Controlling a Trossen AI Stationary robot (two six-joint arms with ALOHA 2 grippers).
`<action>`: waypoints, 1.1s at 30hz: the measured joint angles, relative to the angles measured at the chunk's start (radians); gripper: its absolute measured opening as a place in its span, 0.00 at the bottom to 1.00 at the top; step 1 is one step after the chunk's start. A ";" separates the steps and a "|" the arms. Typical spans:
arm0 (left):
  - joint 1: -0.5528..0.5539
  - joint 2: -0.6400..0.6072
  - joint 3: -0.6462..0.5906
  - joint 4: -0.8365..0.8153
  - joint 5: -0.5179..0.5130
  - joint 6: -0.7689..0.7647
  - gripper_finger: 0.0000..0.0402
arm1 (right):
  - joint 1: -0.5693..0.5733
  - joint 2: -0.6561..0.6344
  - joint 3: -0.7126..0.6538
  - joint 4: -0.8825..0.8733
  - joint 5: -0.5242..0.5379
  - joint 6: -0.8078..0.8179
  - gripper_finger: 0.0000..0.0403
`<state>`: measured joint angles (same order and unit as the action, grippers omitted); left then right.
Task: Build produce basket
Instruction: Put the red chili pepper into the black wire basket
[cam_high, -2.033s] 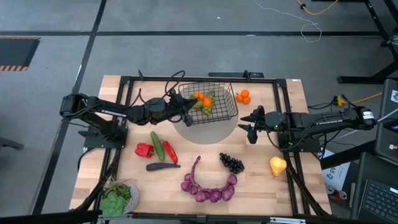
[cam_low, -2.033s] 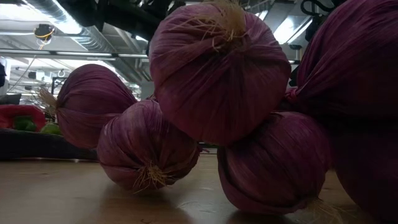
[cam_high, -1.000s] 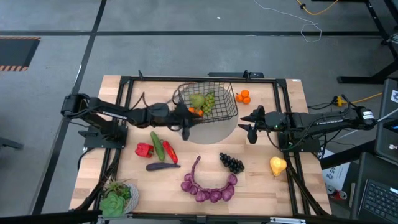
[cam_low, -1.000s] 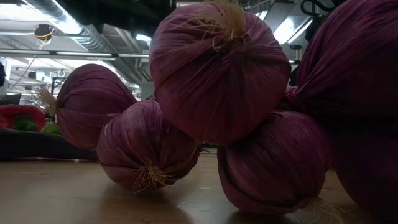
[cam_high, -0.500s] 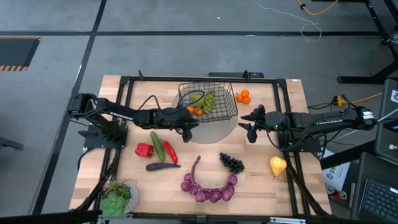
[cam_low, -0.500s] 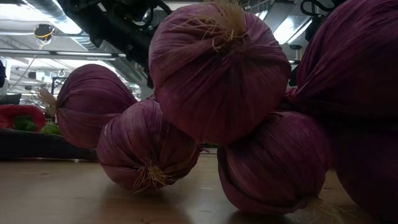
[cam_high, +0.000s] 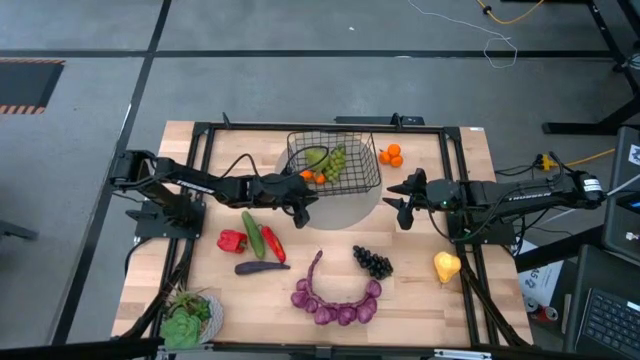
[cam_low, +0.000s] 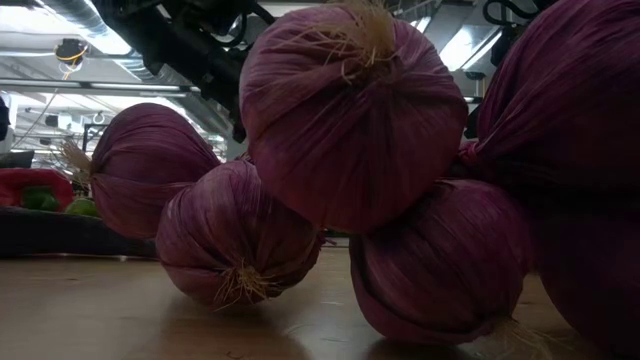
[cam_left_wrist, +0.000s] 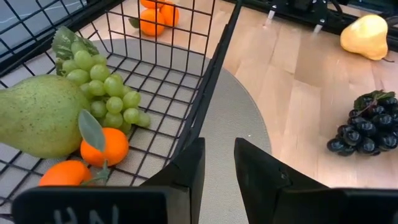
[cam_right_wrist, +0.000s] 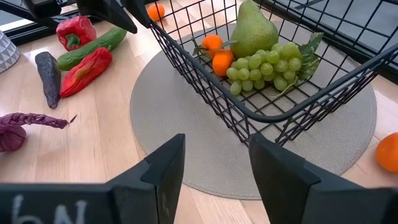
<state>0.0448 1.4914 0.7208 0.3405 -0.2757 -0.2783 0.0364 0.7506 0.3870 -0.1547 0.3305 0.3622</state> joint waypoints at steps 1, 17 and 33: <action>0.000 0.000 0.000 0.000 -0.001 0.000 0.21 | 0.000 0.000 0.000 0.000 0.000 0.000 0.45; -0.068 -0.109 -0.003 -0.091 -0.177 0.000 0.21 | 0.000 0.000 0.000 -0.005 0.000 0.000 0.45; -0.161 -0.192 -0.002 -0.129 -0.562 0.000 0.21 | 0.000 0.000 0.000 -0.005 0.000 -0.001 0.45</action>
<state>-0.1164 1.2994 0.7189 0.2117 -0.8381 -0.2778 0.0368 0.7509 0.3870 -0.1600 0.3302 0.3609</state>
